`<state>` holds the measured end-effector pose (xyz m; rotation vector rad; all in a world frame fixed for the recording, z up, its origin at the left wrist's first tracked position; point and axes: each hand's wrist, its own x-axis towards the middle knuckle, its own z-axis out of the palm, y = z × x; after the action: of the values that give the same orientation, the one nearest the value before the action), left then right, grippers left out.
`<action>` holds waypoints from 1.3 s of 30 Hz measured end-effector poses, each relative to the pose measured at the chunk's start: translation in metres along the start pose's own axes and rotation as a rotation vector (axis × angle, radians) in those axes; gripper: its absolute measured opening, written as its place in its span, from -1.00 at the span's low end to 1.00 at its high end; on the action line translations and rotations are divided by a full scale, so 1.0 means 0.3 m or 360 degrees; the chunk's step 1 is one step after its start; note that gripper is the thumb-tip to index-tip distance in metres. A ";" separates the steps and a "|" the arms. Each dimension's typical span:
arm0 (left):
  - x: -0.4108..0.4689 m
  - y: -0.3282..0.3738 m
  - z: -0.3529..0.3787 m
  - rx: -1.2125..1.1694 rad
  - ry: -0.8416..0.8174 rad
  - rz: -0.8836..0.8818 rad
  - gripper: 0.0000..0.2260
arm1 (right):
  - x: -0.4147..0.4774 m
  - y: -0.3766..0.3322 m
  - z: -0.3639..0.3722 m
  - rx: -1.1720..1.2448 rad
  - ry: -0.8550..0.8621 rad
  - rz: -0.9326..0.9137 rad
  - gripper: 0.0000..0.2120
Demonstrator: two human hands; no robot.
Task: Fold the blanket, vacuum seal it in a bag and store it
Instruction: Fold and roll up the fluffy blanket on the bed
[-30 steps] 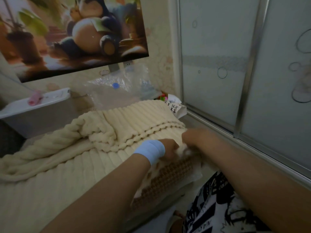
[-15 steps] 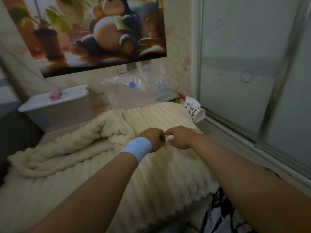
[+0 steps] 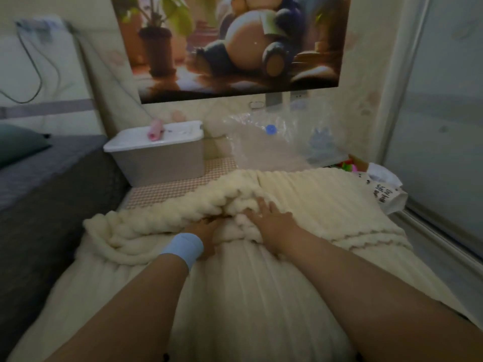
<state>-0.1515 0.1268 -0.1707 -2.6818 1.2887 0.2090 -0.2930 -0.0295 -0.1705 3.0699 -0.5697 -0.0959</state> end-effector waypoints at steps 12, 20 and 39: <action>0.071 -0.209 -0.157 -0.0312 0.0809 -0.0245 -0.62 | 0.230 0.030 -0.064 0.0531 0.0722 0.0128 -0.67; -0.070 -0.480 -0.196 -0.0307 -0.0038 -0.1147 -0.56 | 0.166 -0.042 -0.091 0.0591 0.0281 -0.0122 -0.65; 0.018 0.080 -0.193 0.0331 0.0279 -0.0260 -0.67 | -0.103 0.289 -0.004 -0.0394 -0.0322 0.0298 -0.07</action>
<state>-0.1636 0.0962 -0.1170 -2.6532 1.0595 -0.1741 -0.3529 -0.0993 -0.1650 2.7699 -0.7852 -0.4413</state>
